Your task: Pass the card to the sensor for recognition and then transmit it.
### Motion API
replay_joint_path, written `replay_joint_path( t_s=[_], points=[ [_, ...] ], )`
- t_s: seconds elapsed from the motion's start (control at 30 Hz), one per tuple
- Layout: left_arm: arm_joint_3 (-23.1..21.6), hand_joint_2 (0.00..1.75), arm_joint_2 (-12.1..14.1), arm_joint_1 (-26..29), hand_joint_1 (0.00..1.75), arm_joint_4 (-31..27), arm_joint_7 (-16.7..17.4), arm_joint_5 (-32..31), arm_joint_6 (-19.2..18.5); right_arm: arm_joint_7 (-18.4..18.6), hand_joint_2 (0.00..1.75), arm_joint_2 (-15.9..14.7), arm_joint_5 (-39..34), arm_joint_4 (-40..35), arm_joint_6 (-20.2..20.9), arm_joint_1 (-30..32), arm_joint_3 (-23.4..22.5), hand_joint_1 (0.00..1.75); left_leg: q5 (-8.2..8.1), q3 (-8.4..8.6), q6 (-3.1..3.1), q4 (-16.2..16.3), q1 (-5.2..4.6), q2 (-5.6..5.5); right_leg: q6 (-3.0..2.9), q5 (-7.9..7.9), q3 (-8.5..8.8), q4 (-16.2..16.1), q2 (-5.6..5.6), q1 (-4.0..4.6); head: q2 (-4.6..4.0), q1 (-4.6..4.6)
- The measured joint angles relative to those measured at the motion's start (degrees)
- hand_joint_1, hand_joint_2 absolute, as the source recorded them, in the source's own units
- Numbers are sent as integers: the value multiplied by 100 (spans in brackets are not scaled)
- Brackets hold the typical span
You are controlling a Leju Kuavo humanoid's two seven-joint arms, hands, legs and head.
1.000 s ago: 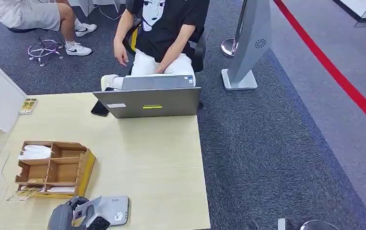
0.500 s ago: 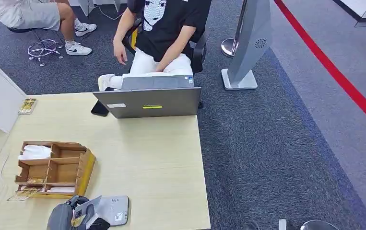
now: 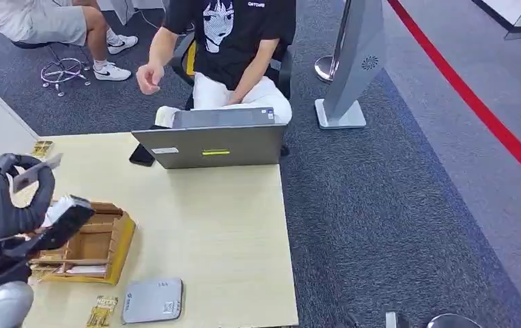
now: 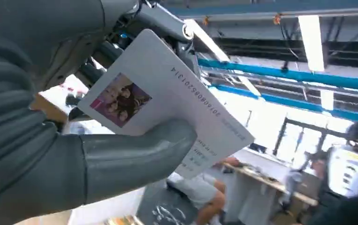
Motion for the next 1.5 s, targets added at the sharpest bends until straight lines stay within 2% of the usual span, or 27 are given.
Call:
replay_joint_path(
  t_s=[0.1, 0.33, 0.77, 0.8, 0.87, 1.1, 1.13, 1.17, 1.5],
  points=[
    [175, 175, 94, -231, 175, 198, -9, -39, -7, -50, 175, -44, -11, 66, -7, 9, 116, 0, 0, 2, 0, 0, 0, 3, -1, 0, -1, 0, 6, 0, 0, 0],
    [256, 175, 182, -327, 175, 409, 37, -116, -9, -120, 175, -140, -105, 184, -46, 3, 337, 0, -5, -3, 1, 1, -2, 2, 3, -3, -3, -3, 4, -1, 0, 0],
    [263, 175, 177, -338, 175, 497, 37, 17, 2, -155, 175, -241, -418, 230, -175, 4, 560, 0, -5, -3, 1, 1, -2, 2, 3, -3, -3, -3, 3, -1, 0, 0],
    [263, 175, 177, -332, 169, 497, 33, 20, 9, -166, 175, -256, -420, 232, -188, 4, 591, 0, -5, -3, 1, 1, -2, 2, 3, -3, -3, -3, 3, -1, 0, 0],
    [263, 175, 179, -320, 175, 497, 2, 31, 17, -181, 175, -284, -431, 234, -205, 4, 643, 0, -5, -4, 1, 1, -2, 2, 3, -3, -3, -3, 3, -1, 0, 0],
    [263, 175, 177, -267, 175, 497, -18, 59, 44, -247, 175, -367, -593, 238, -310, 8, 807, 0, -5, -4, 1, 1, -2, 5, 3, -2, -6, -3, 8, -1, 0, 0],
    [263, 175, 179, -263, 28, 497, -20, 59, 44, -258, 175, -374, -614, 241, -310, 8, 822, 0, -5, -4, 1, 1, -2, 5, 3, -2, -7, -3, 9, -1, 0, 0],
    [263, 175, 177, -259, 0, 497, -28, 59, 46, -262, 175, -389, -621, 243, -312, 8, 846, 0, -6, -4, 1, 1, -2, 7, 2, -2, -8, -3, 11, -1, 0, 0],
    [263, 175, 179, -225, 0, 497, -77, 9, 135, -339, 175, -507, -780, 245, -422, 11, 1076, 0, -12, -7, -1, 0, -1, 5, 0, -6, -11, -3, 8, -1, 0, 0]
  ],
)
